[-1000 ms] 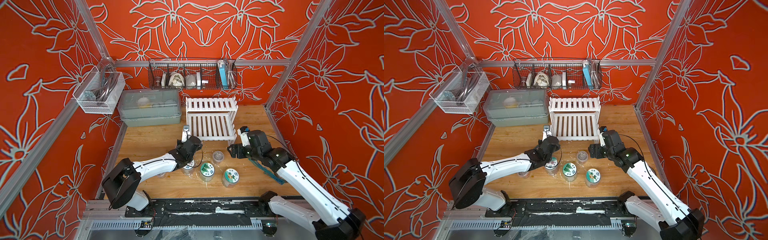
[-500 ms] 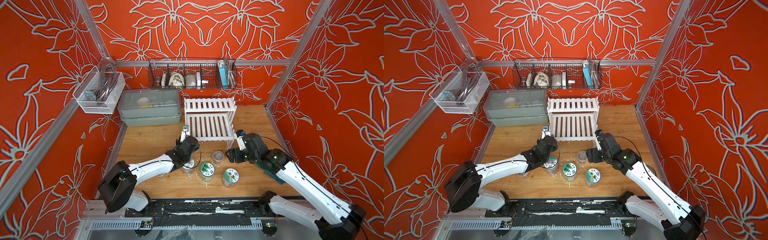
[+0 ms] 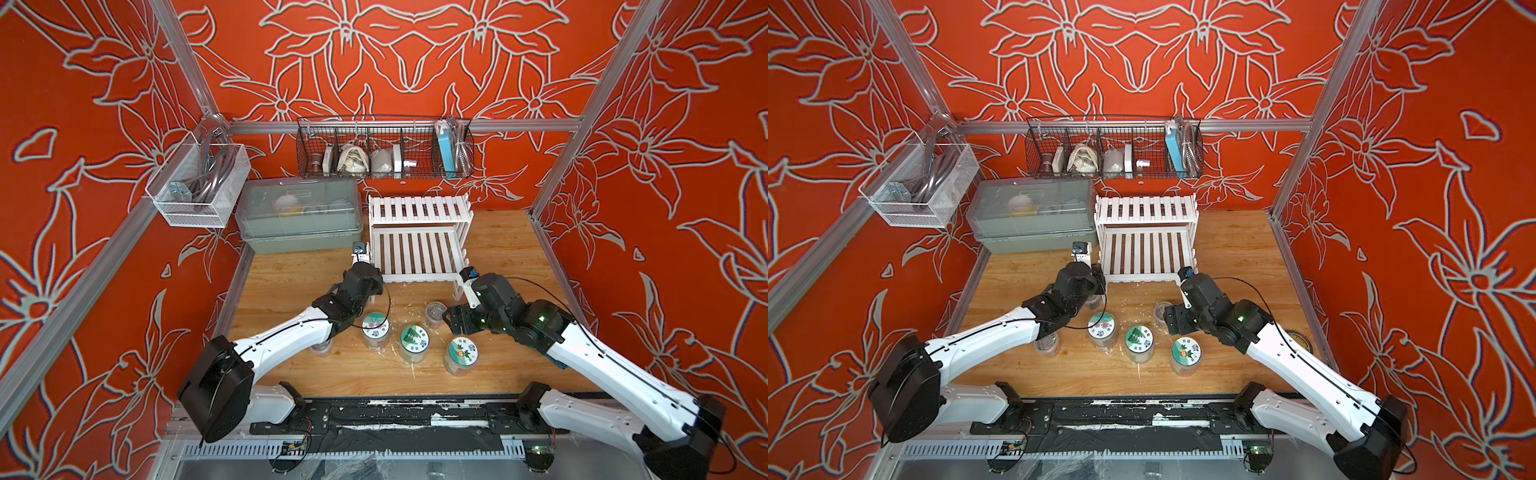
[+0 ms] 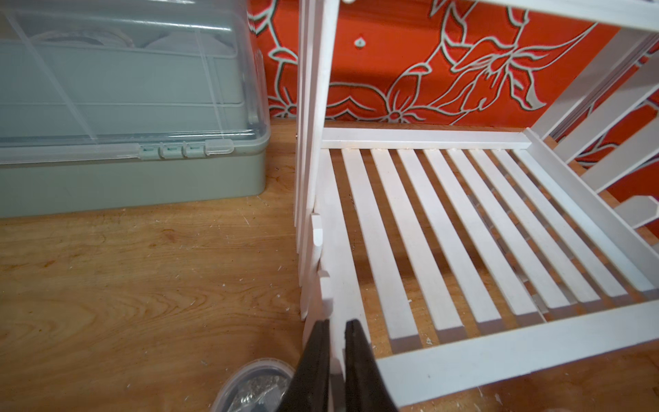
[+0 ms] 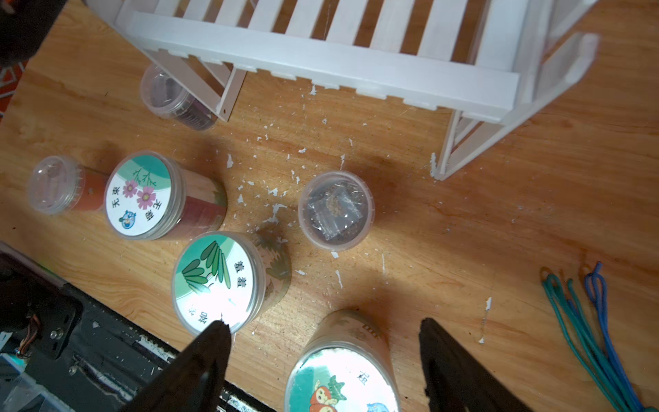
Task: Place the seed container on the shelf
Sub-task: Pick up the seed jar at the center of the board.
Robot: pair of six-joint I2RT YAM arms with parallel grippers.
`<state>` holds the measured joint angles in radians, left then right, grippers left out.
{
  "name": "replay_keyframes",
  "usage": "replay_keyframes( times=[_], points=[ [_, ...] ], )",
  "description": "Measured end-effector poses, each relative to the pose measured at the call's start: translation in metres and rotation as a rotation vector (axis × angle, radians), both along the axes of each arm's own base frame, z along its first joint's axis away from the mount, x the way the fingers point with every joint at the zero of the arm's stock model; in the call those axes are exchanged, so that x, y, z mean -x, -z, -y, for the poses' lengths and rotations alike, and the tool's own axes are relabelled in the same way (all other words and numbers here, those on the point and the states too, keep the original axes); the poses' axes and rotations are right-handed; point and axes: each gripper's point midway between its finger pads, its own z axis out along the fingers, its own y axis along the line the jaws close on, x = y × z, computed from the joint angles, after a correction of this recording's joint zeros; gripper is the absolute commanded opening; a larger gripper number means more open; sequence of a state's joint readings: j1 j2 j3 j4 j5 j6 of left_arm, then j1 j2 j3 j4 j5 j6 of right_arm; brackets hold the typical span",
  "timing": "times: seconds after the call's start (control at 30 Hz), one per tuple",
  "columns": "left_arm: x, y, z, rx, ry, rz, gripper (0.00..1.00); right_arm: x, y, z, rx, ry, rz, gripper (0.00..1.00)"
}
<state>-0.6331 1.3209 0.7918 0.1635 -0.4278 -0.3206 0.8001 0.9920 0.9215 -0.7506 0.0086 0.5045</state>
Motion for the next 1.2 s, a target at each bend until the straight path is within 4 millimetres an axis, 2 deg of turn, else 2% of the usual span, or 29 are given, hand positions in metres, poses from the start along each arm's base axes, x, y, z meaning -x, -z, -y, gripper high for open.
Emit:
replay_keyframes(
  times=[0.23, 0.43, 0.57, 0.67, 0.8, 0.93, 1.03, 1.2],
  points=[
    [-0.009, 0.003, -0.001, 0.033, 0.005, -0.010, 0.07, 0.027, 0.007, -0.034, 0.015, -0.123, 0.000, 0.86],
    [-0.017, 0.001, -0.001, 0.051, 0.017, -0.019, 0.09, 0.040, 0.020, -0.055, 0.048, -0.181, -0.013, 0.87],
    [-0.015, 0.002, 0.001, 0.044, 0.036, -0.039, 0.18, 0.042, 0.024, -0.060, 0.047, -0.186, -0.013, 0.87],
    [-0.010, 0.000, 0.000, 0.037, 0.056, -0.064, 0.30, 0.042, 0.027, -0.062, 0.049, -0.186, -0.012, 0.89],
    [0.003, -0.021, -0.009, 0.053, 0.081, -0.067, 0.43, 0.042, 0.030, -0.067, 0.055, -0.192, -0.011, 0.91],
    [0.025, -0.054, -0.027, 0.090, 0.098, -0.030, 0.58, 0.042, 0.034, -0.069, 0.066, -0.197, -0.015, 0.93],
    [0.044, -0.071, -0.039, 0.116, 0.114, -0.006, 0.66, 0.042, 0.034, -0.071, 0.059, -0.198, -0.011, 0.94],
    [0.077, -0.074, -0.051, 0.143, 0.149, -0.013, 0.84, 0.042, 0.040, -0.077, 0.065, -0.208, -0.015, 0.98]
  ],
)
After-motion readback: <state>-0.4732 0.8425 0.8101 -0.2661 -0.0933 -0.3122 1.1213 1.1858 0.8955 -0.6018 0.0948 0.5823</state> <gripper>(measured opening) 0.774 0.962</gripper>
